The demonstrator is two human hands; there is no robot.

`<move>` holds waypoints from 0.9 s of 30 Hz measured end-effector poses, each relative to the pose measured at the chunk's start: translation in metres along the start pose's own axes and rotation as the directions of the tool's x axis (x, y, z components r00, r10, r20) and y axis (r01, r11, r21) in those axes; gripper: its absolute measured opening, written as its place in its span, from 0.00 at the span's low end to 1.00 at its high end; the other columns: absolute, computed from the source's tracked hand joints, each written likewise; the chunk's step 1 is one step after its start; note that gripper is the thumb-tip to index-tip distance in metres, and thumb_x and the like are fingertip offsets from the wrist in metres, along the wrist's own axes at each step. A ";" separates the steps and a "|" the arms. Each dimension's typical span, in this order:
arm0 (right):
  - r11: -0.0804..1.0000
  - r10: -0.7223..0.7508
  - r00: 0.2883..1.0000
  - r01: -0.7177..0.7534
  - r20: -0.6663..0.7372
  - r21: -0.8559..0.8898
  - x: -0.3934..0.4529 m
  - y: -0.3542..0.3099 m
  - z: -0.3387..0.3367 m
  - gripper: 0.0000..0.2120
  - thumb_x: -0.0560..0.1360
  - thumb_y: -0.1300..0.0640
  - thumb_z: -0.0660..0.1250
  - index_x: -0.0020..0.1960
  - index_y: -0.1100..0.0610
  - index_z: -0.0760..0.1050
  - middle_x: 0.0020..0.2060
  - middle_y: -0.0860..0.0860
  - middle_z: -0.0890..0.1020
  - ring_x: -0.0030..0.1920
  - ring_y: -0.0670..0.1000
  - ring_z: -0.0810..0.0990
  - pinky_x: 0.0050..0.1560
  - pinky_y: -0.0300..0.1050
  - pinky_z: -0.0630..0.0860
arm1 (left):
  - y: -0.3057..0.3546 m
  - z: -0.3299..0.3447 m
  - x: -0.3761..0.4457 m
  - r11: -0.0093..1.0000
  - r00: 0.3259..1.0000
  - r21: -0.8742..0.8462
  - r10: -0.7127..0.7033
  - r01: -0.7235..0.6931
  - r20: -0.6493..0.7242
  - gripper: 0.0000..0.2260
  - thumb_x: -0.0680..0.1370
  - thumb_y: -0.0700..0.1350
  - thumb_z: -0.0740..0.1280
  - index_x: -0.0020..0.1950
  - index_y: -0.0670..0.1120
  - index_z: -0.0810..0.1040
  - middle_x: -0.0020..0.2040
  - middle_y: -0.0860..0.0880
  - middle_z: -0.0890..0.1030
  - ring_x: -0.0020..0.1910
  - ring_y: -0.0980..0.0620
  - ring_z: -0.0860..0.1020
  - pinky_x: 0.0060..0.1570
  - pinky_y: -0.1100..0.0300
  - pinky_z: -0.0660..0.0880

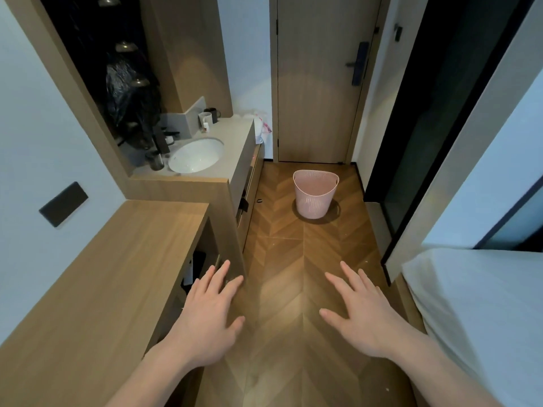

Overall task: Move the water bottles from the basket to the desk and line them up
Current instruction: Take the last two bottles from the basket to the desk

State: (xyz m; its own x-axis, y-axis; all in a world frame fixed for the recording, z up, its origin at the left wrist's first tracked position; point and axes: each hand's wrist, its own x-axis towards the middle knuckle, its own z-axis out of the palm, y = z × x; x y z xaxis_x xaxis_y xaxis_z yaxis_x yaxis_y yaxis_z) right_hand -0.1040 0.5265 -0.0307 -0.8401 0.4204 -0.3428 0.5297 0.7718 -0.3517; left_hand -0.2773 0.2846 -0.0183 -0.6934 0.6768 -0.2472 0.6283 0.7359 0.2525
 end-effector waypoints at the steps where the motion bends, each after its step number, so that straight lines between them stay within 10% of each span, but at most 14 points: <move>1: 1.000 -0.006 1.000 0.006 0.002 -0.004 0.014 0.005 -0.005 0.37 0.83 0.32 0.57 0.86 0.39 0.44 0.85 0.44 0.36 0.85 0.56 0.36 0.84 0.61 0.44 | 0.001 -0.001 0.015 1.000 1.000 0.001 0.000 0.000 -0.002 0.34 0.82 0.62 0.63 0.84 0.61 0.49 0.84 0.57 0.37 0.83 0.50 0.35 0.79 0.49 0.38; 27: 0.955 0.279 0.953 -0.288 0.119 0.067 0.445 0.185 -0.184 0.40 0.81 0.30 0.59 0.85 0.36 0.42 0.83 0.40 0.33 0.85 0.53 0.36 0.84 0.60 0.43 | 0.107 -0.060 0.559 0.970 0.967 -0.007 0.242 -0.243 0.079 0.33 0.82 0.58 0.64 0.84 0.56 0.55 0.85 0.53 0.38 0.84 0.47 0.37 0.78 0.51 0.38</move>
State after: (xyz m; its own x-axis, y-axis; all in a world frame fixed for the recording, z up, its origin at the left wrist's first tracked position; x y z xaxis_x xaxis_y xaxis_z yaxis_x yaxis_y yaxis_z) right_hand -0.4018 0.9441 -0.0878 -0.6387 0.5595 -0.5282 0.7560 0.5842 -0.2952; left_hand -0.6187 0.7405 -0.0734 -0.4903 0.8344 -0.2518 0.7753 0.5495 0.3113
